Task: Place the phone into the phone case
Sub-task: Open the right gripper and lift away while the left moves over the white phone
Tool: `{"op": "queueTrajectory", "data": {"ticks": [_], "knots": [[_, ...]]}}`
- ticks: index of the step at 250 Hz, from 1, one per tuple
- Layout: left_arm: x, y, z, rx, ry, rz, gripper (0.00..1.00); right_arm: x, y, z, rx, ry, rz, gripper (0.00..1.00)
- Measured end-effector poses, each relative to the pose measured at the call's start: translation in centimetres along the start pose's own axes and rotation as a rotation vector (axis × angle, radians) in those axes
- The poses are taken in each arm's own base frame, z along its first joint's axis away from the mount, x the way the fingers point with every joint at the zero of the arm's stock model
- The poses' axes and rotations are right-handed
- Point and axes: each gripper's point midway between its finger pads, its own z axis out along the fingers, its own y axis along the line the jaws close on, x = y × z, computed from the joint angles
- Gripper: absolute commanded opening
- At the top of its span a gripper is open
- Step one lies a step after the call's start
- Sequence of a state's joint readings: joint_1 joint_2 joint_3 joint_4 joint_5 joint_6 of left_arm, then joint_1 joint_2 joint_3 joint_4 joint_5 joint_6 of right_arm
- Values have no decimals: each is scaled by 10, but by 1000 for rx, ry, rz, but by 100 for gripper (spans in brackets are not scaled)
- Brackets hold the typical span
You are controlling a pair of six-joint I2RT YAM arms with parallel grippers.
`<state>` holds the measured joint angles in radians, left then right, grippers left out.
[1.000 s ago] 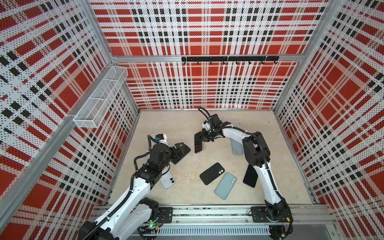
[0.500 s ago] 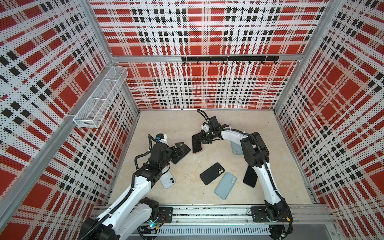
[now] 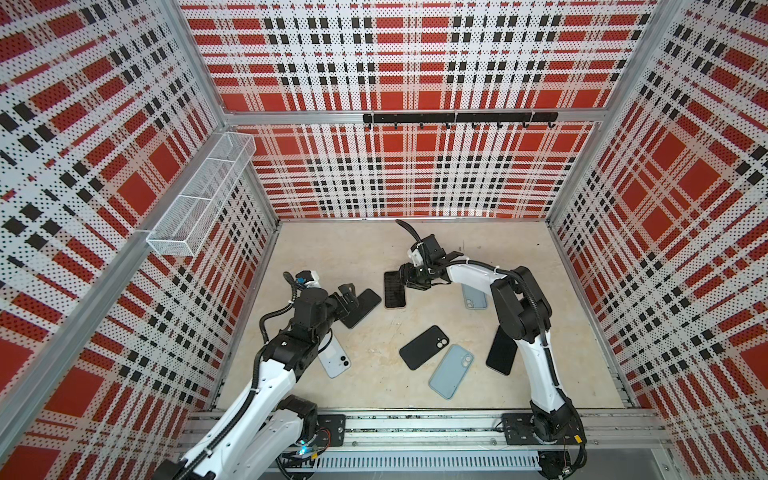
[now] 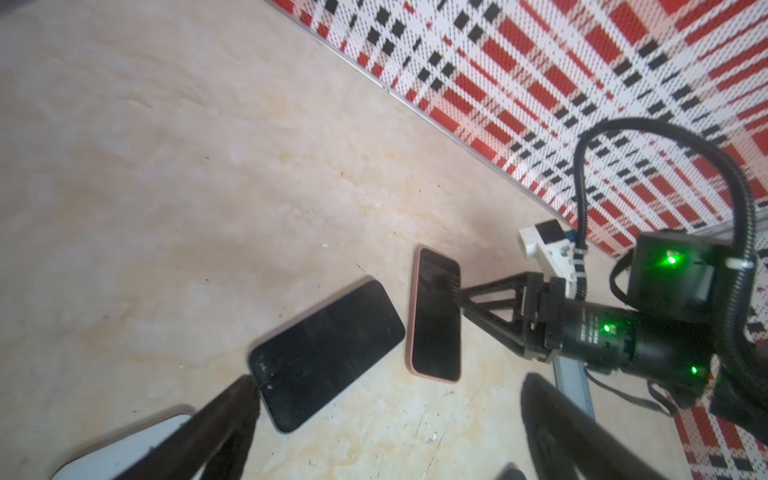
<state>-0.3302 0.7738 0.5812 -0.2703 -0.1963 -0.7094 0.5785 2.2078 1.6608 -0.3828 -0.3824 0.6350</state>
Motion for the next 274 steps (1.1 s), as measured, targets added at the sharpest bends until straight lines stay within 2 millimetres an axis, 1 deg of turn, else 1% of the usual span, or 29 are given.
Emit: {"op": "queueTrajectory", "data": {"ticks": [20, 32, 37, 45, 47, 54, 57, 64, 71, 84, 96, 113, 125, 147, 170, 197, 223, 239, 274], "knots": [[-17, 2, -17, 3, -79, -18, 99, -12, 8, -26, 28, -71, -50, 67], [-23, 6, -24, -17, -96, -22, 99, -23, 17, -49, 41, -133, -91, 67], [-25, 7, -26, -25, -99, -23, 99, -25, 20, -55, 42, -148, -101, 67], [-28, 9, -28, -44, -99, -26, 99, -31, 27, -72, 44, -189, -128, 67], [-29, 10, -28, -50, -100, -27, 99, -33, 30, -79, 46, -206, -139, 67], [-31, 14, -29, -75, -93, -31, 99, -36, 34, -88, 42, -231, -155, 68], [-31, 15, -29, -86, -87, -32, 99, -38, 38, -98, 40, -257, -170, 68], [-31, 18, -28, -108, -74, -35, 99, -40, 43, -109, 34, -286, -191, 68], [-29, 21, -27, -133, -54, -39, 99, -42, 49, -124, 25, -326, -220, 68], [-20, 28, -23, -176, -8, -50, 99, -42, 55, -148, 18, -390, -265, 69], [-7, 37, -18, -227, 50, -66, 100, -38, 59, -169, 11, -446, -306, 69], [19, 54, -13, -303, 144, -104, 100, -31, 61, -193, 14, -508, -369, 70], [39, 67, -12, -352, 205, -139, 100, -27, 60, -204, 22, -540, -404, 71], [71, 88, -19, -440, 300, -197, 100, -20, 53, -213, 44, -577, -446, 75], [92, 105, -25, -538, 382, -226, 99, -11, 42, -208, 63, -573, -466, 79], [105, 116, -27, -627, 457, -217, 99, 1, 27, -195, 82, -539, -466, 82], [114, 121, -21, -689, 541, -189, 99, 8, 18, -187, 90, -520, -463, 83], [122, 124, -15, -708, 603, -167, 100, 9, 17, -186, 88, -516, -463, 84], [145, 128, -7, -712, 729, -133, 99, 5, 24, -189, 70, -531, -477, 86]]}}
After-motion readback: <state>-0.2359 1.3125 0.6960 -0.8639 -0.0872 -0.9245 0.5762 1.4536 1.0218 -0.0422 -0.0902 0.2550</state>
